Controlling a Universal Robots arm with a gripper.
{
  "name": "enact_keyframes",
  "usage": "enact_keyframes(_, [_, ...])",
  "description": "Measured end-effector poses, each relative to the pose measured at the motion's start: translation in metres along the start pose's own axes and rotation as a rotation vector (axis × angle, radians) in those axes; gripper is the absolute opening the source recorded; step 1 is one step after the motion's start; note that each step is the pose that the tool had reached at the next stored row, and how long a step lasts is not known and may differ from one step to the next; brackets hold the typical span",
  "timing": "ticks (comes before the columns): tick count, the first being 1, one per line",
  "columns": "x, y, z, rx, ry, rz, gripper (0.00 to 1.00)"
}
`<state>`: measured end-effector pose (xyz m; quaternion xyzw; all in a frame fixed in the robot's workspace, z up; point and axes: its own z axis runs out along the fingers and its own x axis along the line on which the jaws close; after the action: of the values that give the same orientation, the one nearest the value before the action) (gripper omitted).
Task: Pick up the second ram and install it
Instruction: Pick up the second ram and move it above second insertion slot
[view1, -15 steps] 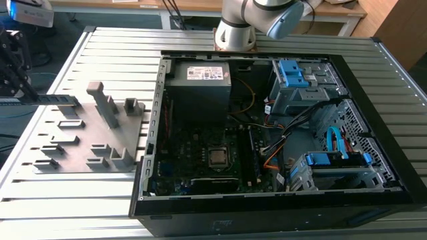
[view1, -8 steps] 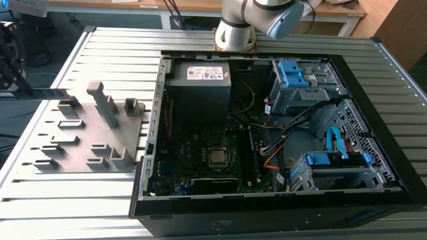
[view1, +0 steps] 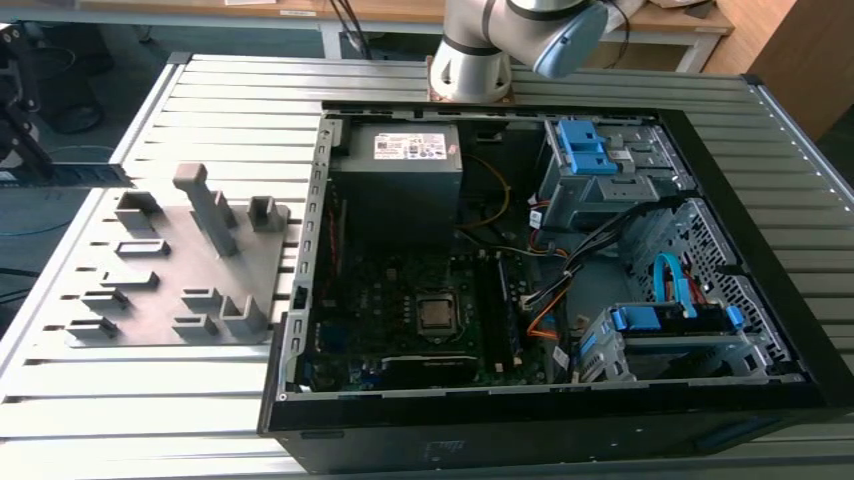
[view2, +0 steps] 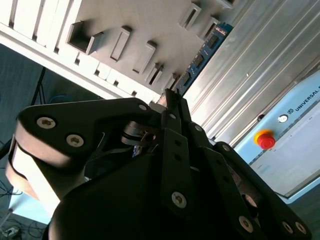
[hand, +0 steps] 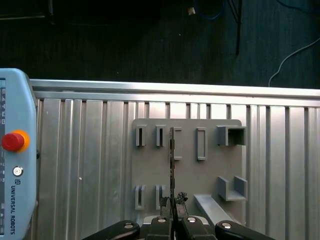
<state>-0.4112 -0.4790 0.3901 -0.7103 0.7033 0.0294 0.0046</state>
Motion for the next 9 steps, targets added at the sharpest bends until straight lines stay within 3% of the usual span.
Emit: enact_keyframes(9, [-0.0005, 0.0004, -0.0098, 0.0002, -0.0001, 0.000, 0.14])
